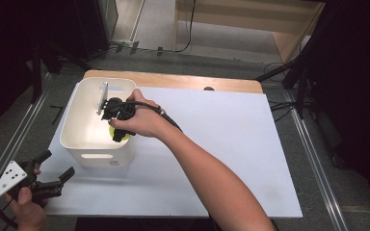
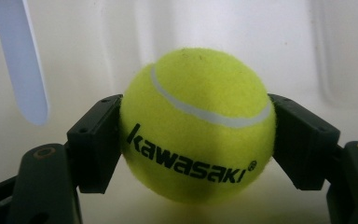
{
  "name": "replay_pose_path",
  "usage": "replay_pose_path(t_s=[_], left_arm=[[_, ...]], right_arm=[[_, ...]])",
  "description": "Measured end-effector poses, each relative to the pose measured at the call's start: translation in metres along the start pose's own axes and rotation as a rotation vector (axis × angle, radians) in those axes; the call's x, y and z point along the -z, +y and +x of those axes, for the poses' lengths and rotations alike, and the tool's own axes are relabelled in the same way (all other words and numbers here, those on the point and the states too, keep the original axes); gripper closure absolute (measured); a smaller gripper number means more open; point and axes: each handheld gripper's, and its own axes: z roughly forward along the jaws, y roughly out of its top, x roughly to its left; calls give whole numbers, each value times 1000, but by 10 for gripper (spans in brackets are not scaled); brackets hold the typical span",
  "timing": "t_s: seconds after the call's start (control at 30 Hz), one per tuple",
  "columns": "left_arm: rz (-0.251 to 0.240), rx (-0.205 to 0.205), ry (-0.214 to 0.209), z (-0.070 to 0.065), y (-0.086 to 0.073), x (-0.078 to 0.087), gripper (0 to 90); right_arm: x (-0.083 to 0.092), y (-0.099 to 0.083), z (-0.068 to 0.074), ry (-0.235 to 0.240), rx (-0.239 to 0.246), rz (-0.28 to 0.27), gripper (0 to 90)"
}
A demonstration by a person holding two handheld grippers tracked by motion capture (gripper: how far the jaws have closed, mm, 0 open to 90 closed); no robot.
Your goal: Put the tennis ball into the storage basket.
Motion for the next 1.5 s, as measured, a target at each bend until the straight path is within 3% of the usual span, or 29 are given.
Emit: replay_pose_path(t_s=[0.37,0.53,0.9,1.33,1.5], left_arm=[[-1,1,0,0,0,0,0],[-1,0,-1,0,0,0,0],[-3,1,-1,0,0,0,0],[1,-3,2,-1,0,-1,0],[2,-1,3,-1,0,-1,0]], right_arm=[[-1,-1,1,13,-3,3,218],[-2,-2,1,19,9,8,158],[5,-3,1,6,-5,-23,158],[27,-16,-1,-7,-29,-100,158],[34,-25,-2,3,-44,-158,158]])
